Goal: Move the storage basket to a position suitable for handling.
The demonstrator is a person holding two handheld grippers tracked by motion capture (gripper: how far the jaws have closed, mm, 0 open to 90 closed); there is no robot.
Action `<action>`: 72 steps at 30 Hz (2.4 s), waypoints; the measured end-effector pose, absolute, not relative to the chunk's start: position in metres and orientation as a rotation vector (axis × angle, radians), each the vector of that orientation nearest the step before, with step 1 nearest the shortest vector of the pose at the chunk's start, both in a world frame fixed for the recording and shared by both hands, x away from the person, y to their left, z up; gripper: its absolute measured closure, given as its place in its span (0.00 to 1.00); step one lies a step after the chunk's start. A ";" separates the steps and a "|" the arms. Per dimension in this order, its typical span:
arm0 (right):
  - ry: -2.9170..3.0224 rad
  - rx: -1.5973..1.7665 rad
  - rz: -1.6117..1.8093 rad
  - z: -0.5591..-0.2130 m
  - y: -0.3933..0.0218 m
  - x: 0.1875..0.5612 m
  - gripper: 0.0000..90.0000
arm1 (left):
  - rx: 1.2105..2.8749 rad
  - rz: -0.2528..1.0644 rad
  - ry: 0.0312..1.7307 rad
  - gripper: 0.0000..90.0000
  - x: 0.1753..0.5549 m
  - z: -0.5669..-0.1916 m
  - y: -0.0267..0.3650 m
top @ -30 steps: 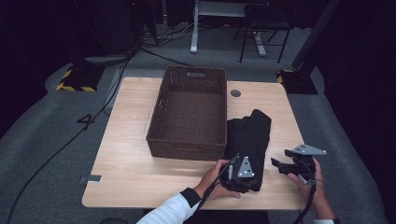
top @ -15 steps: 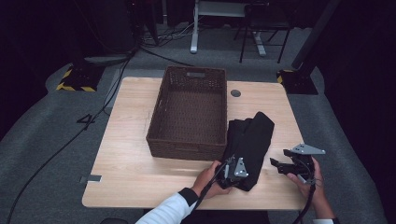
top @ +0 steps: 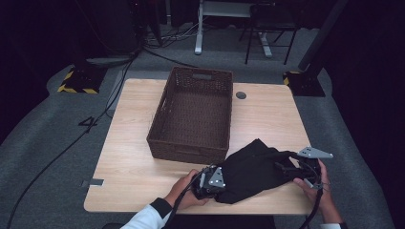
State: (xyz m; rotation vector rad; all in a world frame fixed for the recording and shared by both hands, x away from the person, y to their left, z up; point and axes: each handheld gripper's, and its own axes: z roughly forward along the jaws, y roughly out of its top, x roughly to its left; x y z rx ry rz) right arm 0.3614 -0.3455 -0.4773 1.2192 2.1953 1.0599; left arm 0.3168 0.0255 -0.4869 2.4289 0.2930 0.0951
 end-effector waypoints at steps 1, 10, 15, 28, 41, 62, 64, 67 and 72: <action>2.203 1.226 1.058 -0.478 -0.345 0.362 0.17 | 2.425 0.092 0.301 0.97 0.316 -0.487 0.029; 2.349 1.217 1.073 -0.494 -0.331 0.366 0.18 | 2.383 0.130 0.441 0.67 0.312 -0.486 0.054; 2.421 1.149 1.033 -0.492 -0.327 0.363 0.18 | 2.323 0.134 0.644 0.23 0.311 -0.486 0.063; 2.489 1.084 1.147 -0.487 -0.311 0.388 0.08 | 2.264 0.154 0.784 0.17 0.328 -0.494 0.038; 2.674 0.881 1.040 -0.496 -0.282 0.378 0.09 | 2.296 0.186 0.716 0.04 0.331 -0.502 0.030; 2.700 0.868 1.176 -0.491 -0.280 0.362 0.58 | 2.293 0.048 0.527 0.70 0.334 -0.497 0.039; 2.704 0.854 1.181 -0.491 -0.281 0.361 0.59 | 2.295 0.048 0.519 0.70 0.334 -0.497 0.039; 2.705 0.847 1.189 -0.491 -0.282 0.361 0.60 | 2.295 0.044 0.512 0.70 0.335 -0.497 0.039; 2.701 0.845 1.187 -0.491 -0.282 0.360 0.60 | 2.295 0.056 0.507 0.71 0.334 -0.497 0.038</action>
